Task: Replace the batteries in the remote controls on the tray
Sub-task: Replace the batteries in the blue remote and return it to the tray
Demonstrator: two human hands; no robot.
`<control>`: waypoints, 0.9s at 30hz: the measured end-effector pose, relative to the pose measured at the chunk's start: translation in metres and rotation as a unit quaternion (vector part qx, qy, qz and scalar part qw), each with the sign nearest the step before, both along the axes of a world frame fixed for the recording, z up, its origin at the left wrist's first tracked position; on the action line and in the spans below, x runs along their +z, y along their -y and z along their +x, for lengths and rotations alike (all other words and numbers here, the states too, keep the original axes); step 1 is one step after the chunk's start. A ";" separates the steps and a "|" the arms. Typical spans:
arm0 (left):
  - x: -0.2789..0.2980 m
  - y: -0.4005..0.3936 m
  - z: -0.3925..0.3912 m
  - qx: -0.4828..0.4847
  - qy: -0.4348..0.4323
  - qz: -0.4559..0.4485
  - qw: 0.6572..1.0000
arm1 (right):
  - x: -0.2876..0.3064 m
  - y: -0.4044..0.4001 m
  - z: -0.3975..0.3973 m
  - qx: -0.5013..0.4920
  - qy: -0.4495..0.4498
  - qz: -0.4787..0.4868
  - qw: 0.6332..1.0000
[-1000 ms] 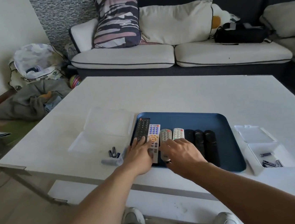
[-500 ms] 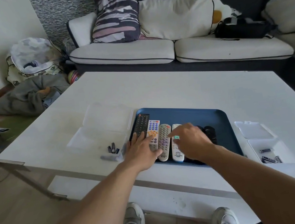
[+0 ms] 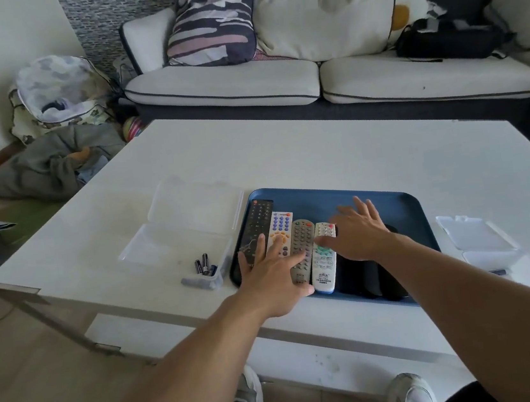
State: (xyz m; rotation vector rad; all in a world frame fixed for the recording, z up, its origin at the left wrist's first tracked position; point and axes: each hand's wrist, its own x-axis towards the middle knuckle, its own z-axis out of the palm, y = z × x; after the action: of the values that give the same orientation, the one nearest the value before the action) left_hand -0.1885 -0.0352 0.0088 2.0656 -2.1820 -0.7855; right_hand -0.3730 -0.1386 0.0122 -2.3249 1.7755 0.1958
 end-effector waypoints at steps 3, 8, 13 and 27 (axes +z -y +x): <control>-0.001 0.000 0.000 0.009 -0.009 0.008 1.000 | 0.003 -0.003 0.003 -0.038 0.093 -0.029 0.995; 0.007 0.000 0.000 0.011 -0.010 0.008 1.000 | 0.028 -0.018 0.008 -0.144 0.326 0.008 0.934; 0.027 -0.006 -0.013 0.031 -0.139 -0.058 0.988 | 0.060 -0.041 0.015 -0.141 0.361 -0.093 0.917; 0.060 -0.013 -0.030 0.231 -0.633 0.062 0.736 | 0.089 -0.090 0.002 -0.002 0.382 -0.190 0.904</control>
State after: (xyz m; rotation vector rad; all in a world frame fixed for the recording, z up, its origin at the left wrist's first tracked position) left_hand -0.2190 -0.0227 0.0688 1.2069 -0.8224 -1.5807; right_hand -0.3706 -0.0485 0.1009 -2.1463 1.4711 -1.0083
